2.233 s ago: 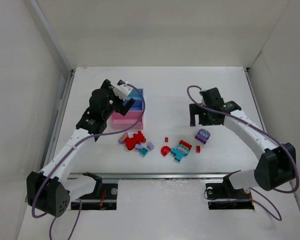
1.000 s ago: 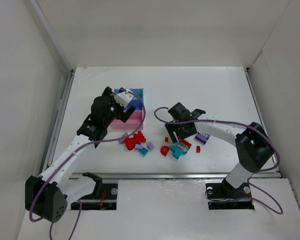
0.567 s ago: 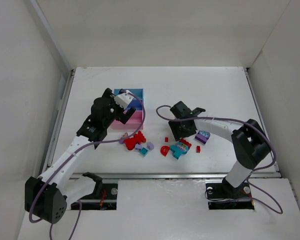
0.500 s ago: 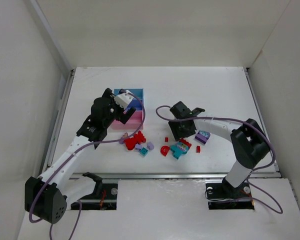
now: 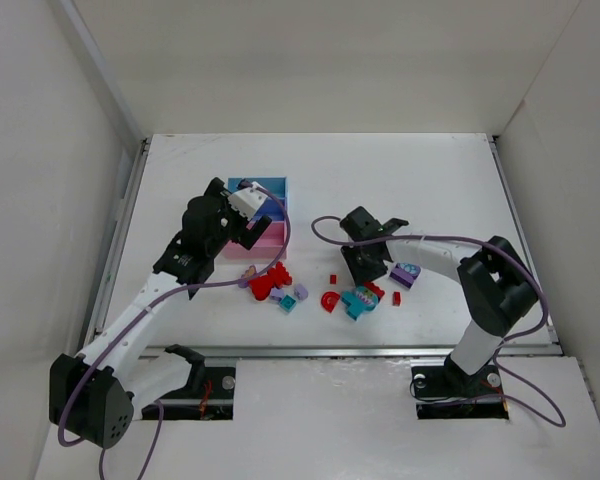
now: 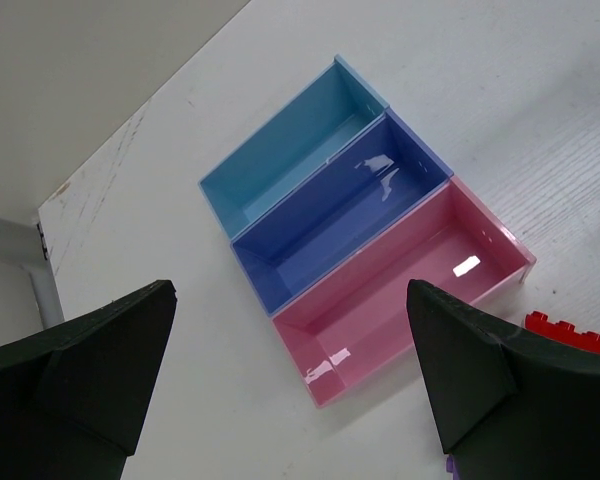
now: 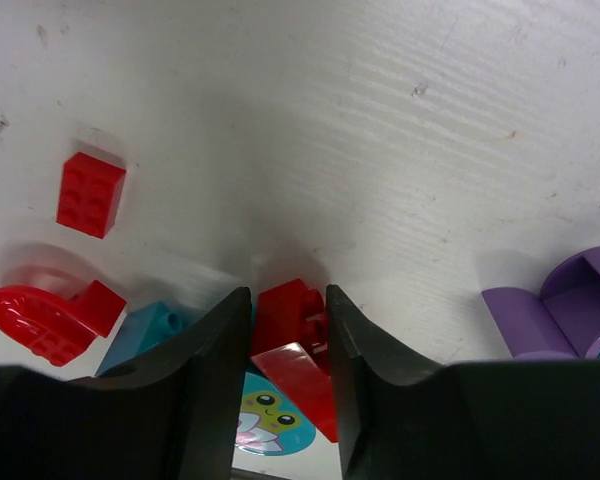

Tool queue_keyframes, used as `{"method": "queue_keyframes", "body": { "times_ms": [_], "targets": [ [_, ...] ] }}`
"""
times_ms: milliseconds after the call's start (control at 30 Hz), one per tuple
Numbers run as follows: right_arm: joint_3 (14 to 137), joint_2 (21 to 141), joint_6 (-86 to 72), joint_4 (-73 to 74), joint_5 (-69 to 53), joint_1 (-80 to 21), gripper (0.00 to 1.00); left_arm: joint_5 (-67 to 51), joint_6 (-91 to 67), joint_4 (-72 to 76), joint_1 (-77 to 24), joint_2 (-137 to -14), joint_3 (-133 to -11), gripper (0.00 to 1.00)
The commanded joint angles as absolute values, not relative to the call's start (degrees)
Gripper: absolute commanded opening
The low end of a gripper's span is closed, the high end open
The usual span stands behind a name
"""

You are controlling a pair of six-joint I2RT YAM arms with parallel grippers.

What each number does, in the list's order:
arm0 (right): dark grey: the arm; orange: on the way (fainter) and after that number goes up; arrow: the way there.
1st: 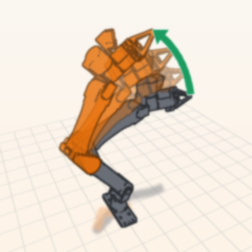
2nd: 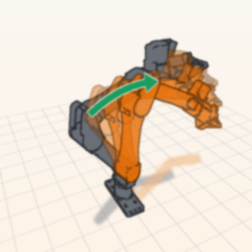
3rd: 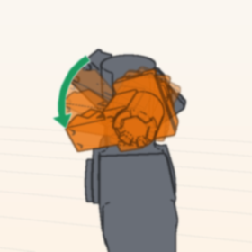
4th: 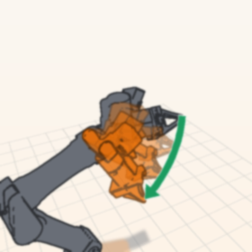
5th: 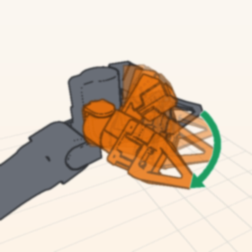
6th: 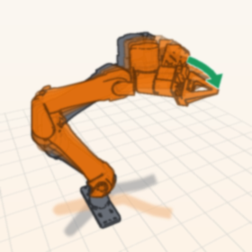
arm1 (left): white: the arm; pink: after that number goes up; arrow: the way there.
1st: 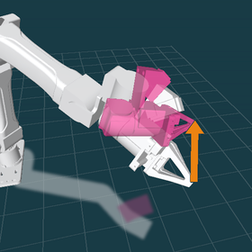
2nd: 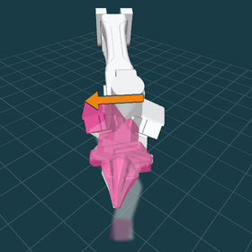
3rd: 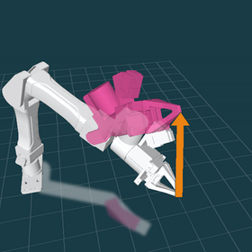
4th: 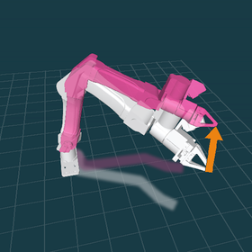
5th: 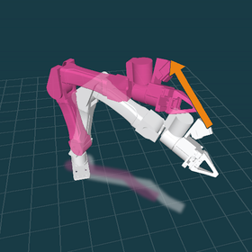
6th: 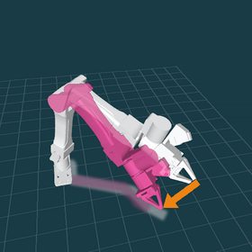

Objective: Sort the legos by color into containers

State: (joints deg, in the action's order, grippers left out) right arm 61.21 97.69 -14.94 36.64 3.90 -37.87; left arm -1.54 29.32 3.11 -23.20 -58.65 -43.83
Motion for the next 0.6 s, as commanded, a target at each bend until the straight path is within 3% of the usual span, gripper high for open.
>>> {"method": "queue_keyframes", "body": {
  "times_ms": [0,200,333,567],
  "targets": [
    [60.38,96.50,-15.47,35.77,3.25,-37.88,0.40,-2.46,28.83,4.83,-23.47,-57.13,-43.15,1.00],
    [60.38,95.98,-16.00,36.30,3.78,-37.88,0.22,-2.46,28.83,4.83,-23.47,-56.61,-43.15,1.00],
    [61.61,95.98,-16.00,36.83,4.31,-37.88,0.00,-2.46,28.83,4.83,-23.47,-56.60,-43.15,1.00],
    [67.84,91.94,-18.36,37.97,8.69,-37.88,0.00,-6.49,27.16,2.82,-23.99,-57.83,-43.77,1.00]
  ]
}}
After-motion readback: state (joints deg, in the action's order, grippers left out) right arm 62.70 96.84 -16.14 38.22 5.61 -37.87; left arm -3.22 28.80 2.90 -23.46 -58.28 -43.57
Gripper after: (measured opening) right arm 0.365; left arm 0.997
